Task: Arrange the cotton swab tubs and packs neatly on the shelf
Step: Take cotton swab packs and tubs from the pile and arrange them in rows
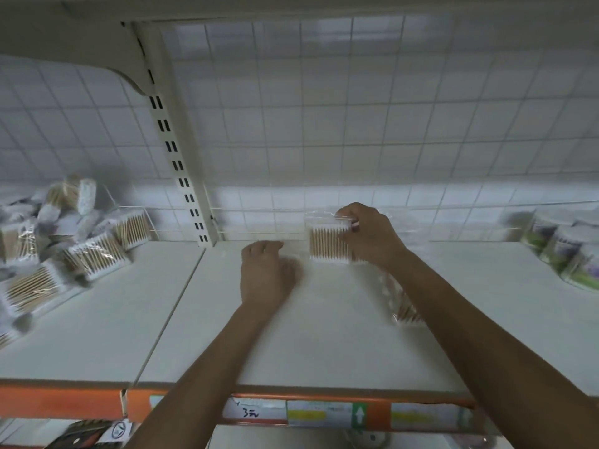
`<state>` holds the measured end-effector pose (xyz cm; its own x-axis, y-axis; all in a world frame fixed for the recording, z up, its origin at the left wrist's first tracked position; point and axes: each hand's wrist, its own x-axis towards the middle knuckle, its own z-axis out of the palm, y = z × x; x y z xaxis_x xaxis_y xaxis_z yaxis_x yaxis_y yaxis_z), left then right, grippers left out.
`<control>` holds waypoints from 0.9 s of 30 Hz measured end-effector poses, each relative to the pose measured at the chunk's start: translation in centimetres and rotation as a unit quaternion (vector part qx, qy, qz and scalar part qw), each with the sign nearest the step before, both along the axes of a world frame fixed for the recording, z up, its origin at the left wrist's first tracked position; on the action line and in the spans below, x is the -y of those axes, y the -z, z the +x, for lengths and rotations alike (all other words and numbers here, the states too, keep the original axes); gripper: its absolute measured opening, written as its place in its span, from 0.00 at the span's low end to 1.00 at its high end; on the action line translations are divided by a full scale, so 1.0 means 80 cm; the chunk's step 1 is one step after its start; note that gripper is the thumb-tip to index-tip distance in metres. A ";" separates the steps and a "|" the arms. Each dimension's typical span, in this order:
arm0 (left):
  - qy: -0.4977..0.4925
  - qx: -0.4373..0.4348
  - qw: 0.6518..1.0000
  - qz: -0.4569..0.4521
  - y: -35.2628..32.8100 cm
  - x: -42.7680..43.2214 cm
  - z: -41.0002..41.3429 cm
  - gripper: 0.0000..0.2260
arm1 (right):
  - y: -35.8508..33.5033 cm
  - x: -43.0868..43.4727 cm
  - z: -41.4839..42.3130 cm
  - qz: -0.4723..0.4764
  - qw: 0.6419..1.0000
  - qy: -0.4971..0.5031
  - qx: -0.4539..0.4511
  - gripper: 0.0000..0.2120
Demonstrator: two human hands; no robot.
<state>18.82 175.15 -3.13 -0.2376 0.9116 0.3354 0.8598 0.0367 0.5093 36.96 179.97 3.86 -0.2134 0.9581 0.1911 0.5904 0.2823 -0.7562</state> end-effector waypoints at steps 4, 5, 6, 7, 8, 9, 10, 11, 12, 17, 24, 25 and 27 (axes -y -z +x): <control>0.101 0.137 0.985 -0.002 -0.019 -0.008 0.030 0.20 | -0.004 -0.009 0.012 0.011 1.000 -0.001 0.024 0.16; 0.108 0.162 0.981 -0.007 -0.020 -0.011 0.036 0.19 | -0.004 -0.010 0.015 0.008 1.000 -0.002 0.025 0.16; 0.110 0.174 0.979 -0.003 -0.020 -0.013 0.042 0.17 | -0.004 -0.010 0.018 0.007 0.999 -0.004 0.031 0.16; 0.108 0.179 0.978 0.004 -0.018 -0.015 0.045 0.15 | -0.003 -0.011 0.021 0.012 0.999 -0.007 0.048 0.16; 0.103 0.182 0.978 0.009 -0.016 -0.017 0.047 0.13 | -0.003 -0.012 0.024 0.026 0.997 -0.009 0.075 0.15; 0.100 0.184 0.978 0.012 -0.013 -0.019 0.049 0.11 | -0.001 -0.014 0.028 0.045 0.993 -0.009 0.107 0.15; 0.099 0.181 0.978 0.011 -0.011 -0.020 0.049 0.09 | 0.000 -0.016 0.032 0.068 0.988 -0.006 0.140 0.14; 0.099 0.175 0.980 0.009 -0.009 -0.022 0.050 0.08 | 0.001 -0.018 0.036 0.088 0.982 -0.001 0.169 0.13; 0.099 0.167 0.981 0.006 -0.007 -0.024 0.051 0.07 | 0.002 -0.020 0.040 0.101 0.976 0.002 0.192 0.12; 0.088 0.126 0.988 -0.019 0.001 -0.033 0.065 0.06 | 0.008 -0.022 0.048 0.116 0.959 0.007 0.259 0.12; 0.064 0.087 0.992 -0.061 0.007 -0.040 0.082 0.06 | 0.005 -0.023 0.049 0.112 0.947 0.010 0.301 0.14; 0.060 0.085 0.993 -0.064 0.008 -0.041 0.083 0.06 | 0.005 -0.023 0.049 0.114 0.946 0.012 0.305 0.14; 0.055 0.079 0.993 -0.069 0.008 -0.042 0.084 0.06 | 0.005 -0.023 0.048 0.117 0.944 0.016 0.307 0.14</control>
<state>25.56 178.52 -3.77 -0.1740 0.9698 0.1712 0.7723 0.0265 0.6347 40.79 181.79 3.46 -0.3236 0.9129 0.2487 0.9084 0.3733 -0.1884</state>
